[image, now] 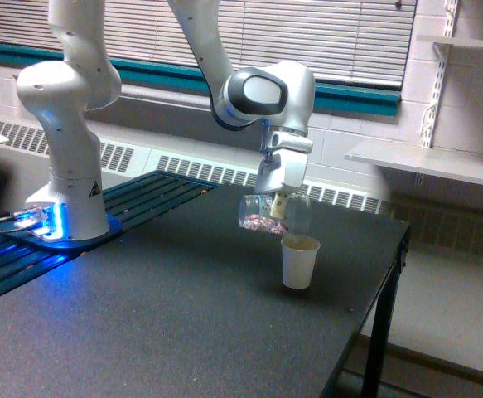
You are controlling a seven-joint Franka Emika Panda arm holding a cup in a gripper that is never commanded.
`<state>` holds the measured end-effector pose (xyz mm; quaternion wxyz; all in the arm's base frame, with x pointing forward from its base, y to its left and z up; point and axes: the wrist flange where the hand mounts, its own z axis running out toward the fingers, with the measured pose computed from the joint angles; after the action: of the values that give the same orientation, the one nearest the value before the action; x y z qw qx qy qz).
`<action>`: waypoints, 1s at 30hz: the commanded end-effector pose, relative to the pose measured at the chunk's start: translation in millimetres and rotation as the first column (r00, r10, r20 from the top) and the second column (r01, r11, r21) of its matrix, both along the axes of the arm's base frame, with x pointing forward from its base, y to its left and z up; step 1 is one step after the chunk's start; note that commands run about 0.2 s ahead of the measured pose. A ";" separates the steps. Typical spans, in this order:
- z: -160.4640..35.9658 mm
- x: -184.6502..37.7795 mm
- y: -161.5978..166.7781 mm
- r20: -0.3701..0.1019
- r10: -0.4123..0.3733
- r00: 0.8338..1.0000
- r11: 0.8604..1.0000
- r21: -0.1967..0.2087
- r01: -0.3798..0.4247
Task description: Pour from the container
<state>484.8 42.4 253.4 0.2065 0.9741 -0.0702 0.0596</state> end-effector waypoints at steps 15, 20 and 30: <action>4.5 15.9 8.3 -0.060 0.074 0.995 0.996 -0.052 -0.077; 0.4 15.4 10.1 -0.080 0.084 0.993 0.994 -0.058 -0.089; -5.8 11.6 9.3 -0.105 0.096 0.990 0.993 -0.065 -0.103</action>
<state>497.8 50.0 249.5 0.2349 0.9712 -0.0276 0.0295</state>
